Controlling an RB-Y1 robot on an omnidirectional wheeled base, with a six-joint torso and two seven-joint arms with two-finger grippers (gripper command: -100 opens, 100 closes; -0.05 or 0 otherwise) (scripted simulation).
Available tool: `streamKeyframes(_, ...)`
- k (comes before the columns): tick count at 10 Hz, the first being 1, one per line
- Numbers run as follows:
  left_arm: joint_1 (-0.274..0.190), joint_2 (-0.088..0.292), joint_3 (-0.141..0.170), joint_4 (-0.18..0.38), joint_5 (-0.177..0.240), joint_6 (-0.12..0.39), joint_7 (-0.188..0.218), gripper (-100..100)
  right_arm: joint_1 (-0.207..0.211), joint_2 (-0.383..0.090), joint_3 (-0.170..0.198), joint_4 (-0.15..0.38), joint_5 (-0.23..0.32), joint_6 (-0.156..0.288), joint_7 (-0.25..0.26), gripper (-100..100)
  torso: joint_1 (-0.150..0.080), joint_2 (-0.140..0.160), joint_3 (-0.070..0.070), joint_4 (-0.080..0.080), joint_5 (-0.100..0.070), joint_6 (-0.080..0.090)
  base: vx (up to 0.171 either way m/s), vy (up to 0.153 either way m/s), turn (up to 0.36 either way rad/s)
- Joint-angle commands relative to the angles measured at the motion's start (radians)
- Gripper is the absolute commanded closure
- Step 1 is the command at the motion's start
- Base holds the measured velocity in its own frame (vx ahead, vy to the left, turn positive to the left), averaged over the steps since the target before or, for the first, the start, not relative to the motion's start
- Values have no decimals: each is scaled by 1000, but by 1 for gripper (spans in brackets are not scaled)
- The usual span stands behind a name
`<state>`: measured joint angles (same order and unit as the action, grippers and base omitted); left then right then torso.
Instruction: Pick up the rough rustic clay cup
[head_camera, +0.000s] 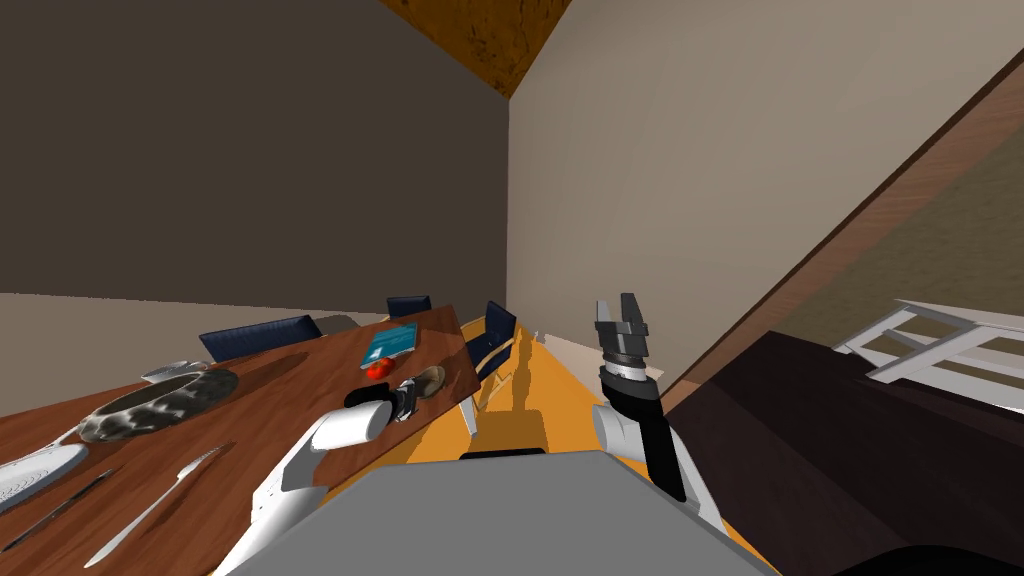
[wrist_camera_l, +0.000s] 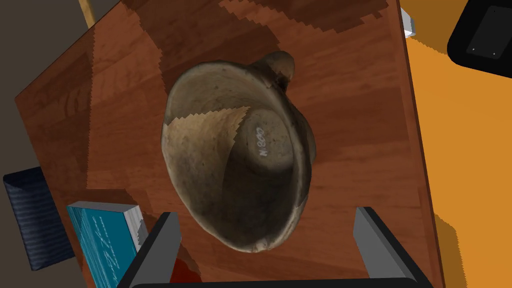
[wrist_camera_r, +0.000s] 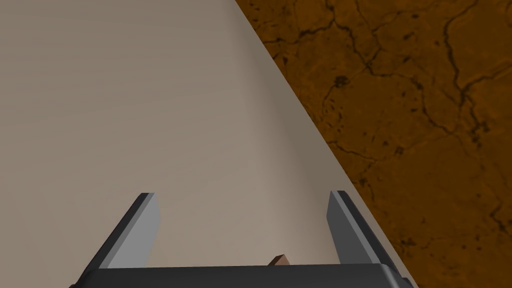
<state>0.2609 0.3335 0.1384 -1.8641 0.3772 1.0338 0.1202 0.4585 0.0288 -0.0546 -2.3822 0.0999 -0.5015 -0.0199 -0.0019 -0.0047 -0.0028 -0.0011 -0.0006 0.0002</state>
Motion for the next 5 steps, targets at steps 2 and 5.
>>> streamKeyframes(2,0,12,-10,41,-3,53,5,-100,0,0,0,0,0,0,0,0,0,0,0,0,0,0,80,-39,-14)
streamKeyframes(5,-7,19,-8,64,4,53,0,0,0,0,0,0,0,0,0,0,1,1,0,0,0,0,47,-22,-4)
